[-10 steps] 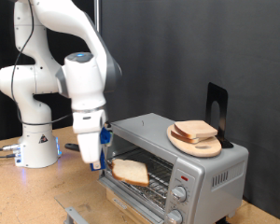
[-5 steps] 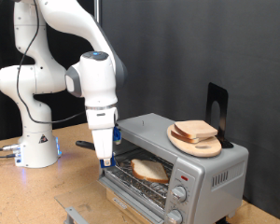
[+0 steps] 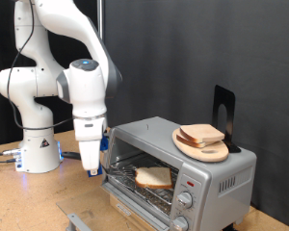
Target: Make a piece of toast with the oven
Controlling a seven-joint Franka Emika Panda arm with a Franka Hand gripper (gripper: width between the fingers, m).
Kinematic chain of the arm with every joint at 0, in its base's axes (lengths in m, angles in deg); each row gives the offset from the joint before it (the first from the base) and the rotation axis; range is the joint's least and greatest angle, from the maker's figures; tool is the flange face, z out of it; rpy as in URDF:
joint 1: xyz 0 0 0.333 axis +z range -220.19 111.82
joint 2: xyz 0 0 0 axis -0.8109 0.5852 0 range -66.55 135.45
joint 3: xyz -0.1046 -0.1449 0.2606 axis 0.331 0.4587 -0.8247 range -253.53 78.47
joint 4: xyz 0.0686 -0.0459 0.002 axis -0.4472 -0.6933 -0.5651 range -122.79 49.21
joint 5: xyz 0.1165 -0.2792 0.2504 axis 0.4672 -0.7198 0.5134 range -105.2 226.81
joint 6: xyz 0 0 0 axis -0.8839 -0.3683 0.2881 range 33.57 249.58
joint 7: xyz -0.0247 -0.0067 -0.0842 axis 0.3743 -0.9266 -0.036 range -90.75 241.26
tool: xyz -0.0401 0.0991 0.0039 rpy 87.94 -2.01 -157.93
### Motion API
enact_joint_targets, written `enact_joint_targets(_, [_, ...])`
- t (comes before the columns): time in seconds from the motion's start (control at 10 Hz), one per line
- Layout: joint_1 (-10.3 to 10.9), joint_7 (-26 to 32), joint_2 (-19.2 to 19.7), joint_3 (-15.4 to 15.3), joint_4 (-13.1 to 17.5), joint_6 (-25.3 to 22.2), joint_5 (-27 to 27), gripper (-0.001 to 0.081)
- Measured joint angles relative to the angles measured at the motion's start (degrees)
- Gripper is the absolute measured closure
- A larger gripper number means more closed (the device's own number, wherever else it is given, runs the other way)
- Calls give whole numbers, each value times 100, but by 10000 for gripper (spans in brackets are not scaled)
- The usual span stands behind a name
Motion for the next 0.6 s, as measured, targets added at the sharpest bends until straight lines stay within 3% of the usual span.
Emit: enact_joint_targets(0.6, [-47,26,-133,182,-32,-24,271,323])
